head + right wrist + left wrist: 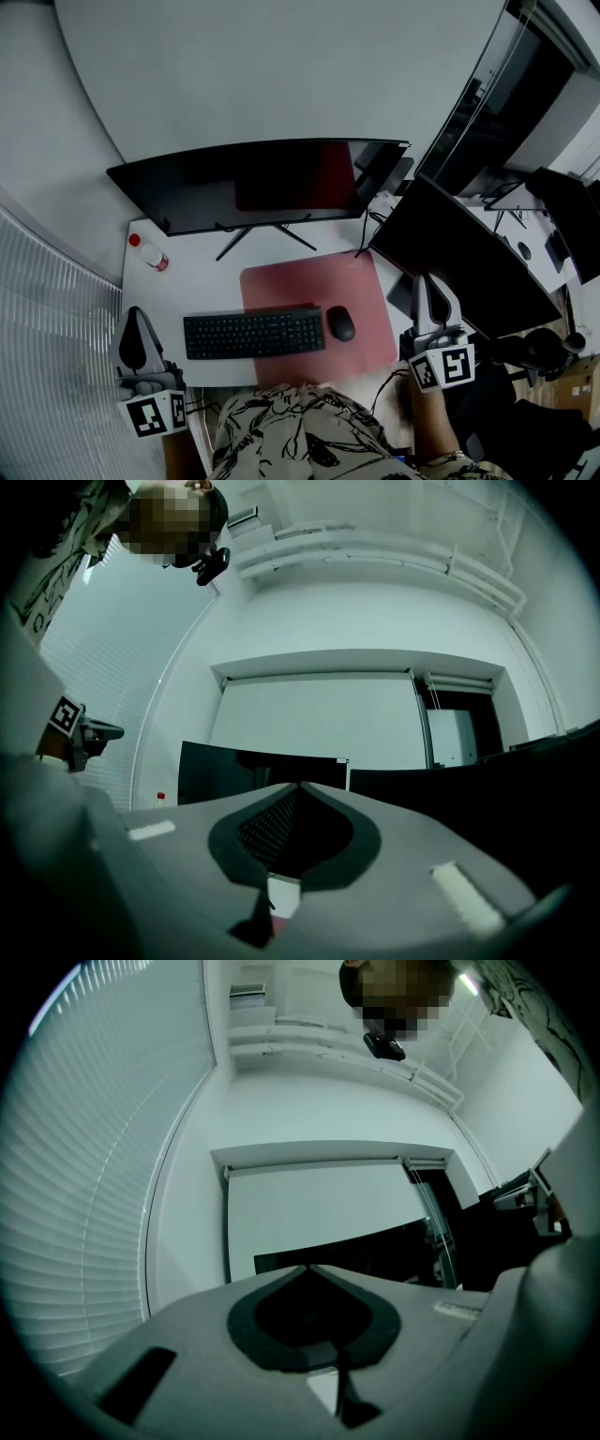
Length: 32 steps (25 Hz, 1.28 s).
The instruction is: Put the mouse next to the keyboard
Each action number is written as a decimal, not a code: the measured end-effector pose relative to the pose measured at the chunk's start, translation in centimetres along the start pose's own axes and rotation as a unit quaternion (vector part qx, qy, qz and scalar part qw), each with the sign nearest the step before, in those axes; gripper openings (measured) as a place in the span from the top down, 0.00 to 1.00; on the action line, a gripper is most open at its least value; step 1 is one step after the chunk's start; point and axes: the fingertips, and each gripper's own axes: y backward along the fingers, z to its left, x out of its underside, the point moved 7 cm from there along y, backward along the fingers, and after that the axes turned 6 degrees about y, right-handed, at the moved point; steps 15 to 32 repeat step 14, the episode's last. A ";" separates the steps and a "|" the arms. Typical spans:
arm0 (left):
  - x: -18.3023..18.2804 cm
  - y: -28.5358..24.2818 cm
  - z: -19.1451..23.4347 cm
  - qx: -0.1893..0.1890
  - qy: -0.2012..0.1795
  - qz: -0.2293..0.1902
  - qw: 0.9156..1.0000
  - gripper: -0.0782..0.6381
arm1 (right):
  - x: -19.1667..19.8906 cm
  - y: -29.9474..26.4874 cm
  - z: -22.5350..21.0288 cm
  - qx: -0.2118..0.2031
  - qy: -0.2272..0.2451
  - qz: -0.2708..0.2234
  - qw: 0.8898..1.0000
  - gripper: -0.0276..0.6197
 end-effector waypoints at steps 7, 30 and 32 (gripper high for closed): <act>-0.1 -0.3 -0.2 0.004 -0.001 0.002 1.000 0.90 | 0.5 -0.3 0.0 -0.002 -0.003 0.007 1.000 0.95; 0.2 -0.7 0.0 0.003 0.000 0.001 1.000 0.90 | 0.8 -1.1 0.4 -0.009 -0.012 0.009 1.000 0.95; 0.2 -0.7 0.0 0.003 0.000 0.001 1.000 0.90 | 0.8 -1.1 0.4 -0.009 -0.012 0.009 1.000 0.95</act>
